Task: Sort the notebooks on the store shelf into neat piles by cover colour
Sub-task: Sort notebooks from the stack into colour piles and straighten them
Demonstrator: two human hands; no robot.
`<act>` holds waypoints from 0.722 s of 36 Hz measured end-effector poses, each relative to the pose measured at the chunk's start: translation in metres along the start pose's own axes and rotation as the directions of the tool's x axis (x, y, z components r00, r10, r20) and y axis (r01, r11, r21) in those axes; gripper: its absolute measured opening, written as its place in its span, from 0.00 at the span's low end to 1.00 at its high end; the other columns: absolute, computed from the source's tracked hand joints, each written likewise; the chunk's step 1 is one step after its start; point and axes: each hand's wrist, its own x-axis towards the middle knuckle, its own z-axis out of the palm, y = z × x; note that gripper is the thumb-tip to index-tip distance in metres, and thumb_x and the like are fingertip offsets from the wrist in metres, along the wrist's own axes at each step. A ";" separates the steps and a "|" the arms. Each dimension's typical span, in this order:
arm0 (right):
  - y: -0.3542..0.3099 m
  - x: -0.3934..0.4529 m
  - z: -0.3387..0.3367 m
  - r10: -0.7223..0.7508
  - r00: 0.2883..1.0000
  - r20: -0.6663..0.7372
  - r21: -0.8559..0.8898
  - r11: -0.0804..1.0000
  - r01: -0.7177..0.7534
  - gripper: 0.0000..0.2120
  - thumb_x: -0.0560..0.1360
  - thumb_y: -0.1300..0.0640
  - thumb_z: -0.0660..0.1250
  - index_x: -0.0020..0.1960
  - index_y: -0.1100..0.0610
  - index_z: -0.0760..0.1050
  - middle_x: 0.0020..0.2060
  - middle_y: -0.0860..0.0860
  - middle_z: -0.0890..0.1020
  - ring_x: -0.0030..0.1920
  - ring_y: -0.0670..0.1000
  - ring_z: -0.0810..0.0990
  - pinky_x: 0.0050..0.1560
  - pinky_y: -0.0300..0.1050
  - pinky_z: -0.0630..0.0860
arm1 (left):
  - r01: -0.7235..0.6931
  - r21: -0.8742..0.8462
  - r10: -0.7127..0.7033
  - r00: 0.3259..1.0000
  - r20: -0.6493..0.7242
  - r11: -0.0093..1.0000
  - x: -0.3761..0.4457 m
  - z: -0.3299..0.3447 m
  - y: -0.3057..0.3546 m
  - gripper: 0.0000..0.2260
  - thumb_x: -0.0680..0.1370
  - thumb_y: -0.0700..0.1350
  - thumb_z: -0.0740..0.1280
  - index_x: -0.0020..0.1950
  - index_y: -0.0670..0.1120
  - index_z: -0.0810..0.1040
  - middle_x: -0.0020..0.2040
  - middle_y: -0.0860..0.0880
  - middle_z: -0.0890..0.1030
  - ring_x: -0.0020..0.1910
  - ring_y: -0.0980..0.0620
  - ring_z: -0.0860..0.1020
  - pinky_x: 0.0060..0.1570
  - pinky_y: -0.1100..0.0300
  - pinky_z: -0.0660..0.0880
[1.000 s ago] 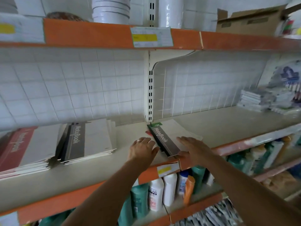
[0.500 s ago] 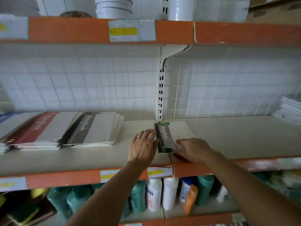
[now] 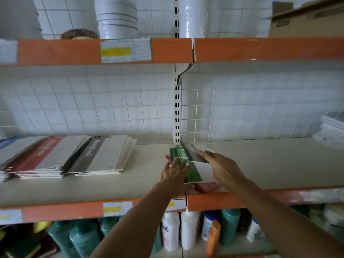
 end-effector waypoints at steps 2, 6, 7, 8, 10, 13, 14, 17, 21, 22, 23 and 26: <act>0.005 -0.003 0.000 0.000 1.000 -0.011 -0.002 1.000 0.000 0.36 0.77 0.69 0.56 0.78 0.45 0.48 0.75 0.48 0.62 0.70 0.49 0.67 0.63 0.43 0.70 | -0.041 0.043 0.038 0.998 0.058 0.998 0.004 -0.002 0.002 0.32 0.79 0.58 0.60 0.78 0.54 0.48 0.79 0.51 0.49 0.77 0.45 0.43 0.74 0.46 0.41; 0.012 -0.006 0.002 0.035 0.999 -0.002 -0.015 0.999 -0.035 0.38 0.76 0.69 0.58 0.78 0.45 0.47 0.76 0.48 0.59 0.71 0.50 0.65 0.65 0.44 0.70 | -0.068 0.069 0.062 0.994 0.086 0.995 0.007 -0.002 0.005 0.28 0.81 0.57 0.57 0.78 0.54 0.51 0.78 0.52 0.53 0.77 0.47 0.49 0.74 0.47 0.46; 0.013 -0.007 0.001 0.046 0.999 0.003 -0.019 0.999 -0.046 0.38 0.77 0.69 0.58 0.78 0.45 0.46 0.76 0.49 0.59 0.71 0.50 0.65 0.65 0.45 0.69 | -0.062 0.085 0.056 0.996 0.072 0.994 0.007 -0.003 0.006 0.27 0.81 0.56 0.58 0.78 0.54 0.52 0.78 0.52 0.56 0.77 0.48 0.52 0.74 0.48 0.48; 0.013 -0.007 0.000 0.056 0.998 0.001 -0.021 0.998 -0.056 0.37 0.77 0.68 0.58 0.78 0.46 0.46 0.76 0.49 0.59 0.72 0.51 0.65 0.66 0.45 0.69 | -0.059 0.102 0.053 0.997 0.061 0.993 0.006 -0.004 0.008 0.27 0.81 0.56 0.58 0.78 0.54 0.53 0.77 0.51 0.59 0.76 0.48 0.56 0.73 0.49 0.52; 0.013 -0.008 -0.002 0.071 0.997 -0.019 -0.023 0.997 -0.071 0.36 0.78 0.67 0.58 0.78 0.46 0.46 0.76 0.49 0.59 0.71 0.51 0.65 0.65 0.45 0.69 | -0.049 0.141 0.040 0.997 0.061 0.989 0.001 -0.009 0.014 0.26 0.81 0.54 0.59 0.78 0.54 0.54 0.75 0.48 0.65 0.72 0.46 0.64 0.69 0.51 0.61; 0.013 -0.007 -0.002 0.089 0.994 -0.057 -0.028 0.996 -0.090 0.36 0.78 0.66 0.58 0.78 0.46 0.46 0.76 0.49 0.59 0.71 0.50 0.66 0.64 0.44 0.70 | -0.082 0.232 0.072 0.996 0.048 0.969 -0.004 -0.013 0.015 0.25 0.83 0.48 0.56 0.78 0.53 0.51 0.68 0.43 0.72 0.61 0.42 0.76 0.55 0.50 0.74; 0.013 -0.007 -0.002 0.089 0.994 -0.068 -0.031 0.995 -0.091 0.37 0.77 0.67 0.58 0.78 0.46 0.46 0.76 0.49 0.60 0.71 0.50 0.66 0.63 0.43 0.70 | -0.099 0.270 0.094 0.995 0.032 0.958 -0.006 -0.013 0.015 0.25 0.83 0.46 0.55 0.78 0.52 0.49 0.66 0.41 0.74 0.57 0.42 0.78 0.51 0.51 0.76; 0.014 -0.008 -0.001 0.078 0.992 -0.096 -0.032 0.996 -0.082 0.38 0.77 0.68 0.58 0.78 0.46 0.46 0.75 0.48 0.59 0.71 0.49 0.65 0.62 0.42 0.70 | -0.113 0.349 0.136 0.990 -0.040 0.930 -0.014 -0.015 0.020 0.25 0.83 0.41 0.53 0.78 0.46 0.48 0.60 0.40 0.76 0.51 0.43 0.80 0.44 0.53 0.75; 0.014 -0.010 -0.001 0.063 0.990 -0.129 -0.001 0.998 -0.064 0.37 0.77 0.70 0.56 0.78 0.46 0.47 0.76 0.48 0.59 0.73 0.49 0.62 0.65 0.42 0.68 | -0.061 0.342 0.121 0.980 -0.156 0.938 -0.018 -0.010 0.020 0.26 0.74 0.40 0.69 0.71 0.43 0.67 0.47 0.45 0.79 0.41 0.48 0.80 0.34 0.57 0.69; 0.014 -0.011 -0.001 0.061 0.990 -0.127 0.004 0.998 -0.061 0.37 0.77 0.71 0.55 0.78 0.46 0.48 0.76 0.49 0.58 0.74 0.49 0.62 0.66 0.42 0.67 | -0.057 0.334 0.123 0.976 -0.181 0.941 -0.019 -0.011 0.021 0.24 0.67 0.42 0.76 0.62 0.45 0.77 0.41 0.47 0.79 0.35 0.50 0.79 0.30 0.59 0.70; 0.014 -0.011 -0.001 0.058 0.991 -0.123 0.007 0.998 -0.057 0.37 0.76 0.72 0.55 0.78 0.46 0.48 0.77 0.49 0.57 0.74 0.49 0.61 0.66 0.42 0.66 | -0.049 0.310 0.120 0.969 -0.214 0.950 -0.021 -0.011 0.021 0.21 0.62 0.44 0.78 0.54 0.47 0.81 0.39 0.48 0.79 0.33 0.51 0.79 0.29 0.60 0.71; 0.015 -0.013 -0.001 0.050 0.994 -0.102 0.008 0.999 -0.050 0.38 0.76 0.72 0.55 0.78 0.46 0.48 0.77 0.48 0.56 0.74 0.48 0.59 0.66 0.42 0.66 | 0.013 0.229 0.016 0.992 -0.124 0.973 -0.022 -0.007 0.024 0.12 0.78 0.40 0.63 0.62 0.44 0.75 0.59 0.44 0.74 0.54 0.47 0.77 0.46 0.55 0.75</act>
